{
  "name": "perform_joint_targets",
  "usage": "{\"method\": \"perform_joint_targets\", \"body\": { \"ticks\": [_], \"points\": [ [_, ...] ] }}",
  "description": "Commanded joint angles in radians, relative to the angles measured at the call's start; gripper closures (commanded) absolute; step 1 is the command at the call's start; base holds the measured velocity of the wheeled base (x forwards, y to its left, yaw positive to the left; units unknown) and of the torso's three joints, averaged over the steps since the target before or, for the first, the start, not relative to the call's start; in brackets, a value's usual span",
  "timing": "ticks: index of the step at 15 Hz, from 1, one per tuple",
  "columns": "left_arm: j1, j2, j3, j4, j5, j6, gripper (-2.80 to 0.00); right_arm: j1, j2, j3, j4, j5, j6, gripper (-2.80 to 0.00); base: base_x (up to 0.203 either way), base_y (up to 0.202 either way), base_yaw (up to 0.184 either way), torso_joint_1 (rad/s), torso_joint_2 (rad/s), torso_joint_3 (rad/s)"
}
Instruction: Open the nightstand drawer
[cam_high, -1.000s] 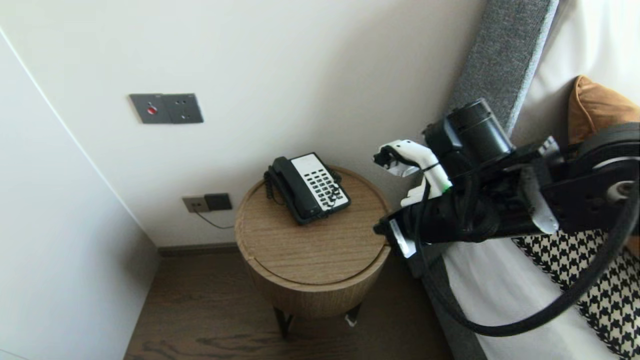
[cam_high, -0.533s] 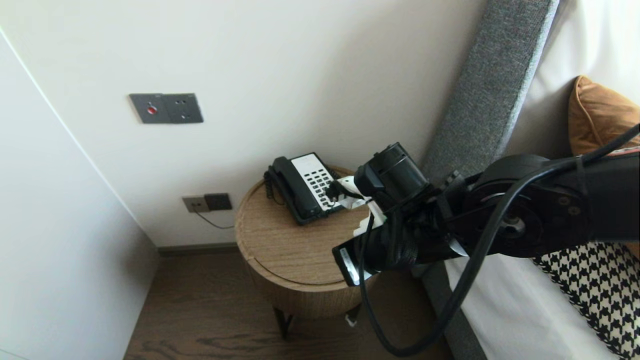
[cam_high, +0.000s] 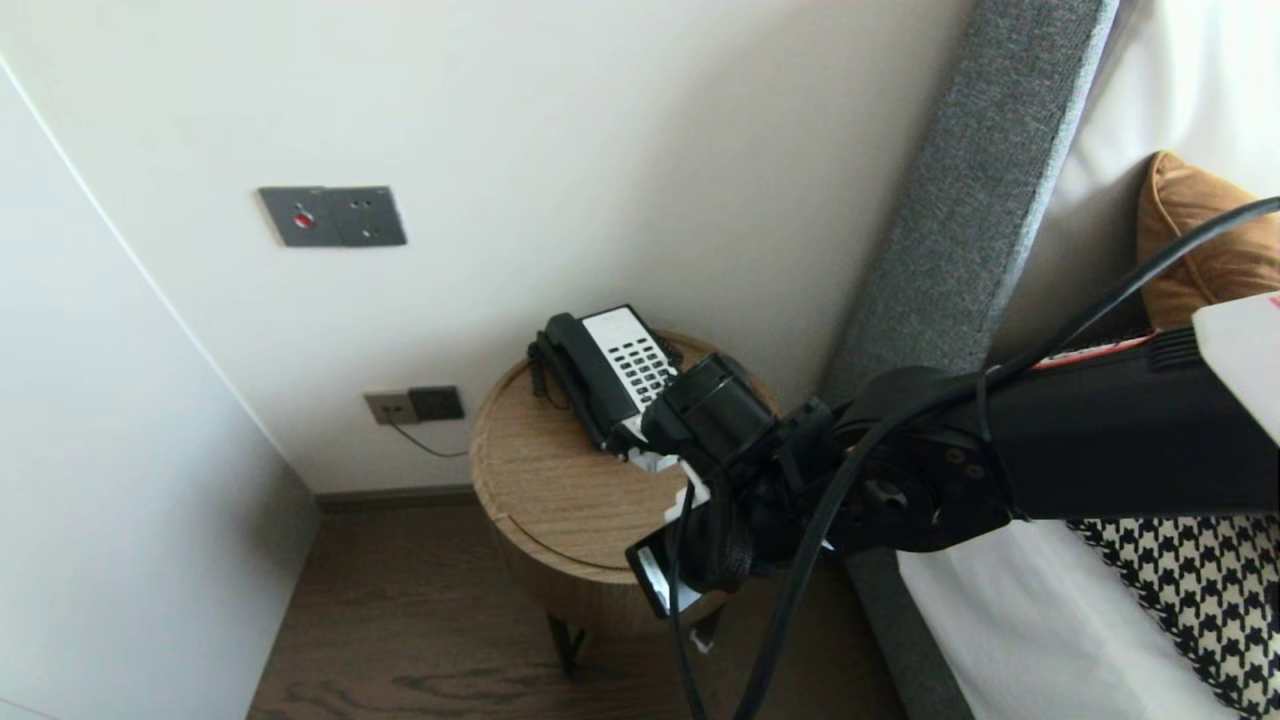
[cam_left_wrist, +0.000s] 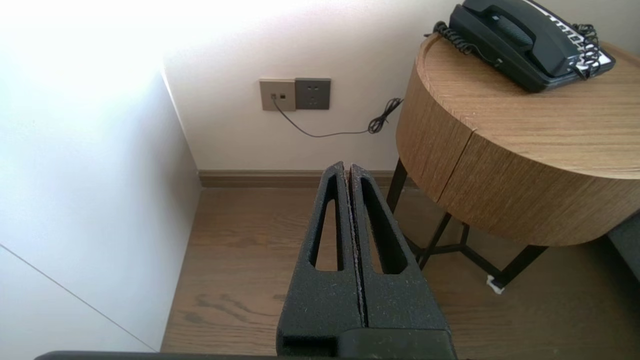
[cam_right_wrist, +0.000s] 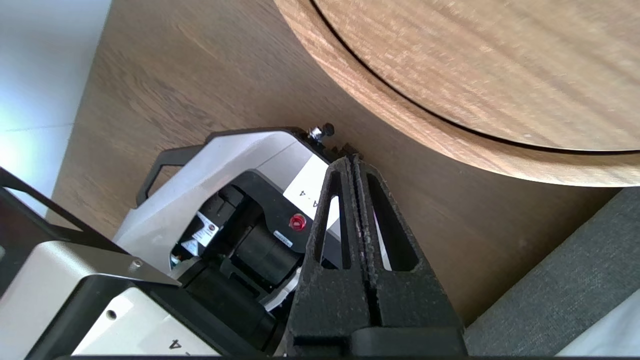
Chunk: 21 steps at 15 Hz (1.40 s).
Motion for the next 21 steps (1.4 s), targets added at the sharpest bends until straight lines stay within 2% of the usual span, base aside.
{"method": "perform_joint_targets", "body": {
  "ticks": [1,9,21],
  "points": [
    [0.000,0.000,0.002,0.000,0.001,0.000,0.00,-0.001,0.033,-0.002,-0.003,-0.001,0.000,0.00,0.000,0.000,0.000,0.000,0.00,0.000],
    [0.000,0.000,-0.001,0.000,0.001,0.000,0.00,-0.005,0.133,-0.094,-0.004,0.000,-0.002,0.00,0.000,0.000,0.000,0.000,0.00,0.000],
    [0.000,0.000,0.002,0.000,0.001,0.000,0.00,-0.013,0.199,-0.135,-0.005,-0.001,-0.003,0.00,0.000,0.000,0.000,0.000,0.00,0.000]
  ]
}}
